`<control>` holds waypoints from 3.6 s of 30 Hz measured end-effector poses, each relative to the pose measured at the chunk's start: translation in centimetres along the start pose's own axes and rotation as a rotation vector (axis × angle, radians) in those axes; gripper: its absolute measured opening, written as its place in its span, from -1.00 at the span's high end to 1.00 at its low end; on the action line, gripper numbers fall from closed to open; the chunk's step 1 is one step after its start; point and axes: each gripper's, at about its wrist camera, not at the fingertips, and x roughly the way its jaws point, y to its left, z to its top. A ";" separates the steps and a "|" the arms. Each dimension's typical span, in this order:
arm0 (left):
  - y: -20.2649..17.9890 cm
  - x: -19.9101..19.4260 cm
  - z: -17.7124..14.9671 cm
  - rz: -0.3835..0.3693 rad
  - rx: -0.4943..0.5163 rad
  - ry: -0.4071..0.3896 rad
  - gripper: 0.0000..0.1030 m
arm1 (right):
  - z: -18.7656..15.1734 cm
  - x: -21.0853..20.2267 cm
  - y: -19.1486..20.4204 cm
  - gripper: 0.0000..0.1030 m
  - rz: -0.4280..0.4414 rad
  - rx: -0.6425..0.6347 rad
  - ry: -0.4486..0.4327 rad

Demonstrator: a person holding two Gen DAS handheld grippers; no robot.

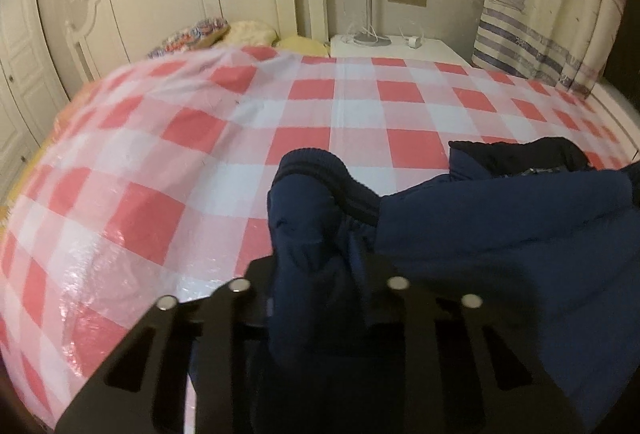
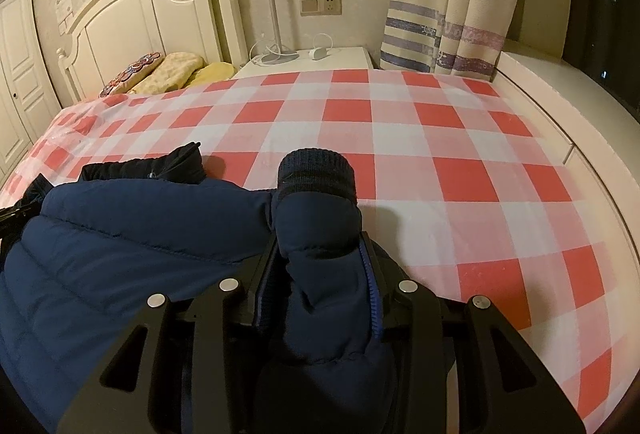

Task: Fold large clothes

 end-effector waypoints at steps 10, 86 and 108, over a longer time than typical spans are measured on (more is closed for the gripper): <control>-0.6 0.5 0.1 0.044 0.029 0.027 0.53 | 0.0 0.0 -0.1 0.33 0.003 0.005 -0.001; 3.4 3.1 2.7 -0.129 -0.159 0.056 0.47 | 3.7 4.3 -0.2 0.44 0.011 0.097 0.123; -11.7 0.8 6.0 0.006 0.197 0.027 -0.93 | 5.8 1.1 15.9 -0.31 0.017 -0.248 0.124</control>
